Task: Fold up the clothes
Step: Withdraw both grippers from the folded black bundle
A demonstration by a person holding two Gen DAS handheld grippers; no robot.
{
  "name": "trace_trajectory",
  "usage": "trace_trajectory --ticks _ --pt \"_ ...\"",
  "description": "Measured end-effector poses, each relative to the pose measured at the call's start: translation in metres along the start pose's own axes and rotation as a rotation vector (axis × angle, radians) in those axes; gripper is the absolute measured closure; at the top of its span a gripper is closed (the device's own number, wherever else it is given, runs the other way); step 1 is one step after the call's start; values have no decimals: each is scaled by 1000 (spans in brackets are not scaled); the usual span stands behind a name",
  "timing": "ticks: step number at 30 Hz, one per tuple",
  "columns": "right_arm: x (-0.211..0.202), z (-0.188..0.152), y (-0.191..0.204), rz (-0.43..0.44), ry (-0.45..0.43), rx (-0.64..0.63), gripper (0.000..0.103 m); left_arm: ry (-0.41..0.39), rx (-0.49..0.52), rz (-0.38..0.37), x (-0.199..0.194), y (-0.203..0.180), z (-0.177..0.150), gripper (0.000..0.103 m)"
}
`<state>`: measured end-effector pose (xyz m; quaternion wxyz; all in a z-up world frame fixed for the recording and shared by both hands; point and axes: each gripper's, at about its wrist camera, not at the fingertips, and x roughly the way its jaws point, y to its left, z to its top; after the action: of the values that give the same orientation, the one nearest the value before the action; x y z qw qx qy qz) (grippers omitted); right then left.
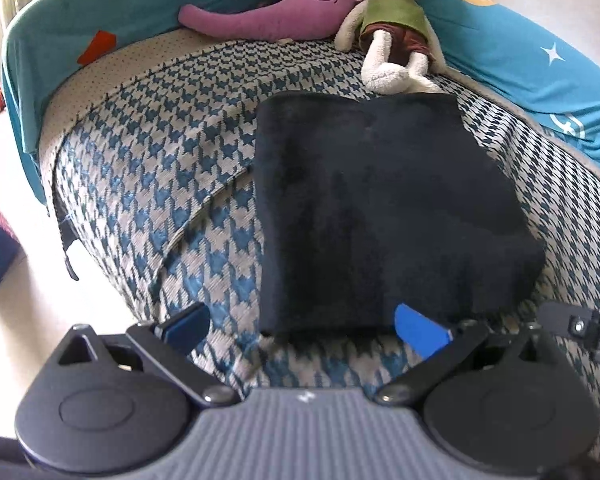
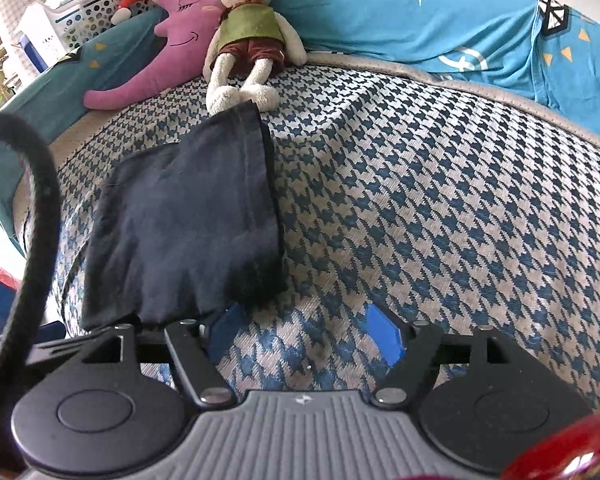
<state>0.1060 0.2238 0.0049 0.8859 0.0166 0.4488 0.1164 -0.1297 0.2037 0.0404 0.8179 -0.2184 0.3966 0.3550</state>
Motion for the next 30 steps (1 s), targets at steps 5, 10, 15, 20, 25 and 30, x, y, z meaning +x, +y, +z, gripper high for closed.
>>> trace_trajectory --ticks 5,10,15,20,25,30 --pt "-8 -4 2 -4 -5 -31 30 -11 12 7 -13 -7 -9 0" --pt "-12 -7 0 -6 -5 -53 30 -1 12 17 -21 -8 -19 0" --pt "-16 -9 -2 5 5 -70 30 15 12 29 -27 -8 -28 0" --pt "-16 -14 -4 10 22 -77 30 15 21 36 -34 -14 -33 0" --pt "-14 -17 -4 12 38 -94 30 10 27 40 -42 -20 -34 0" --pt "-10 -22 -3 -1 54 -128 30 2 35 40 -50 -27 -36 0"
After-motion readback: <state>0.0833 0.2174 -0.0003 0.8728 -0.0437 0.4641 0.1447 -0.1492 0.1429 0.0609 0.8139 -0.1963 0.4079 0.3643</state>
